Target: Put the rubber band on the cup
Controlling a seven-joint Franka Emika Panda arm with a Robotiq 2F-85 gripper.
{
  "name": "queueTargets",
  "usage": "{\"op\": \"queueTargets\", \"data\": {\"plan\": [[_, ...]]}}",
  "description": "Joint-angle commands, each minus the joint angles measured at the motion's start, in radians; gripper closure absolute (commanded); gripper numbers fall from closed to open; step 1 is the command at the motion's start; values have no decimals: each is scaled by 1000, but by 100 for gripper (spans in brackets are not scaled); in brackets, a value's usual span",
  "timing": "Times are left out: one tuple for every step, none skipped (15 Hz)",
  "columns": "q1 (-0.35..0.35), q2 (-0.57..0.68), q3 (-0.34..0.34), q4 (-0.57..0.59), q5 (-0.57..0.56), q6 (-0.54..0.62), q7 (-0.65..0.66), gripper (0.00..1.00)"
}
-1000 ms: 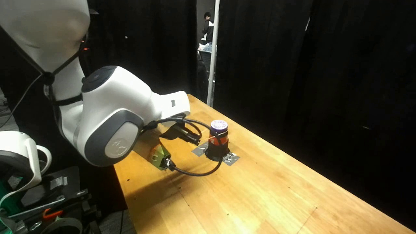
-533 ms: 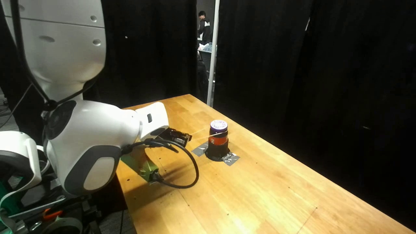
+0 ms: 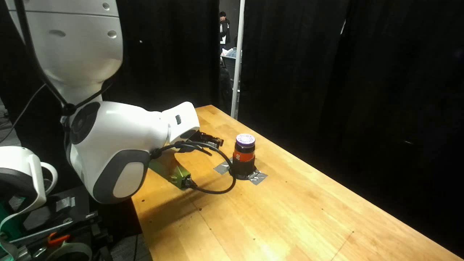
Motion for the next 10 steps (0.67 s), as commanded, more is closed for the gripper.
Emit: {"op": "queueTargets", "data": {"plan": [[-5, -25, 23, -56, 75, 30, -15, 85], [-1, -25, 18, -99, 99, 22, -27, 87], [12, -124, 12, -141, 125, -148, -41, 87], [27, -111, 13, -81, 171, -242, -51, 88], [56, -118, 12, -74, 239, -312, -82, 88], [98, -150, 6, -73, 330, -399, -117, 87], [139, -173, -7, -67, 416, -484, -160, 87], [181, -199, -34, -59, 497, -569, -218, 87], [275, -293, -110, -120, 584, -656, -272, 87], [361, -313, -194, -105, 673, -739, -347, 87]]}}
